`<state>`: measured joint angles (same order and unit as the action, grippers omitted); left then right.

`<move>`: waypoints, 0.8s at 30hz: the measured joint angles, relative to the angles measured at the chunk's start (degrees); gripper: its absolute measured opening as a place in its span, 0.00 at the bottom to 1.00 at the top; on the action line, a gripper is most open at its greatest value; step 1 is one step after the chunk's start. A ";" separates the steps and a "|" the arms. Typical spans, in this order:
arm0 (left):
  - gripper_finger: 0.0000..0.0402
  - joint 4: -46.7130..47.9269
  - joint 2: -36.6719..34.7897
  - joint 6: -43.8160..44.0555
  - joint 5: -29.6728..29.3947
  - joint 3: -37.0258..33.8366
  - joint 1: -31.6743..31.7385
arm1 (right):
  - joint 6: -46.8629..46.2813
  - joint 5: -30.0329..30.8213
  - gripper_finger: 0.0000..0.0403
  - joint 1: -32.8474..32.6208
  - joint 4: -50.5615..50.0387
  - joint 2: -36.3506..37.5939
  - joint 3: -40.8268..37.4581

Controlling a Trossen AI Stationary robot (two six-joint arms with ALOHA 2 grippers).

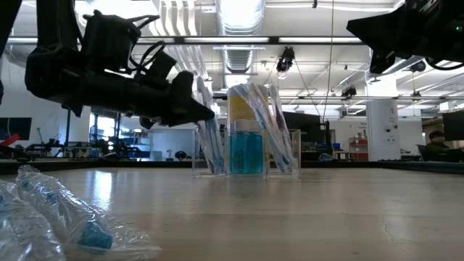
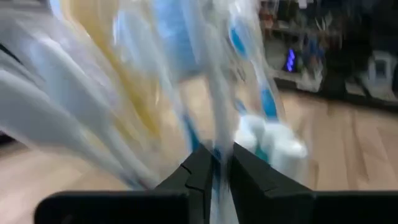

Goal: Pick & Place toothbrushing station
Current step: Put the blue toothbrush into the transparent organizer

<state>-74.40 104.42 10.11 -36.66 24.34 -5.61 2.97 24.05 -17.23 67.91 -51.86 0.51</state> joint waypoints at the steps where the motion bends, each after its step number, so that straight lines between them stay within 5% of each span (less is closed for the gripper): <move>1: 0.13 0.86 -0.13 -0.01 0.70 -0.04 0.00 | 0.01 0.00 0.02 0.00 -0.03 0.00 0.00; 11: 0.25 9.05 -5.49 -2.52 3.17 -0.31 -0.34 | 0.19 0.02 0.02 0.02 -0.29 0.00 0.00; 24: 0.32 34.14 -26.80 2.35 6.08 0.20 -2.33 | -0.78 -2.60 0.02 0.00 -2.09 -0.13 -0.01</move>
<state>-40.26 77.62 12.46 -30.58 24.54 -7.93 2.20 21.45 -17.23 65.82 -51.99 0.50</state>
